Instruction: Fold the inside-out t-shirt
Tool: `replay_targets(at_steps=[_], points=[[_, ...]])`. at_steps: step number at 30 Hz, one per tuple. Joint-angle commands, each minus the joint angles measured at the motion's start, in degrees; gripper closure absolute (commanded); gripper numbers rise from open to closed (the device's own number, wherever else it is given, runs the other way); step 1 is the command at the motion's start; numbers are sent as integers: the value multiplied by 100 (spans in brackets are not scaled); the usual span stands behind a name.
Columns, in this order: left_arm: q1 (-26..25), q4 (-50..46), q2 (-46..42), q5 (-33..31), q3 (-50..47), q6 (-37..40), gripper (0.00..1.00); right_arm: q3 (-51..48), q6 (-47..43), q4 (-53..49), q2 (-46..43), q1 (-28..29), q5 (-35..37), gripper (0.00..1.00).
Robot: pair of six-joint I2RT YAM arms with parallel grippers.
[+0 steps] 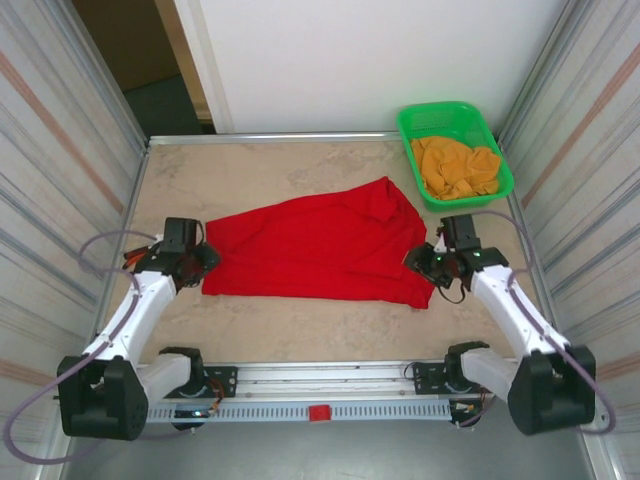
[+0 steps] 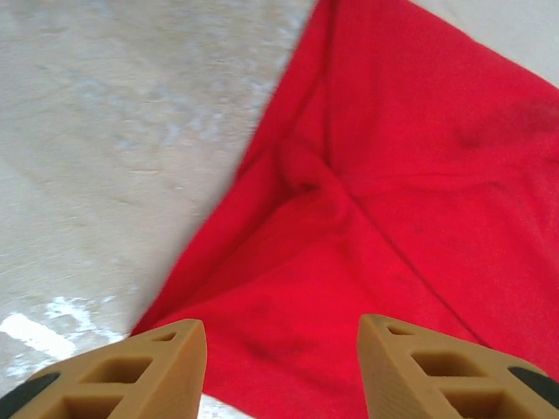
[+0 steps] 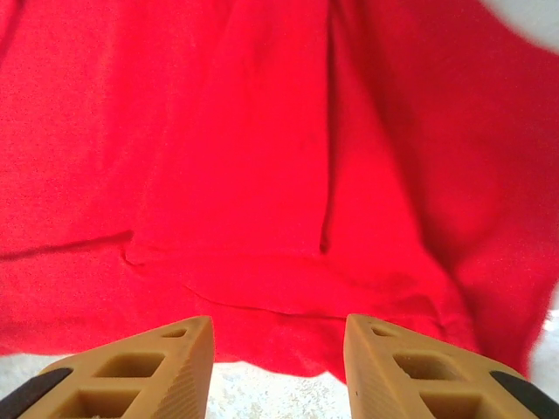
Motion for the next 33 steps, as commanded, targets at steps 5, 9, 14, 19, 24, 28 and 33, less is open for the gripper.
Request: replay_targets(at_steps=[5, 9, 14, 19, 24, 28, 33], points=[[-424, 631, 714, 292, -72, 89, 51, 23, 350, 787, 816, 541, 100, 59], [-514, 750, 877, 267, -140, 66, 51, 22, 365, 880, 1100, 631, 255, 60], [-514, 808, 803, 302, -138, 82, 51, -112, 412, 733, 1092, 653, 643, 59], [-519, 843, 726, 349, -136, 11, 51, -226, 414, 892, 1257, 660, 682, 58], [-532, 837, 674, 358, -110, 1, 51, -90, 338, 1055, 1638, 675, 636, 63], [-536, 833, 623, 359, -117, -19, 51, 21, 269, 1082, 1819, 697, 626, 71], [-532, 874, 571, 379, -184, -50, 51, 132, 175, 1050, 1890, 697, 543, 99]])
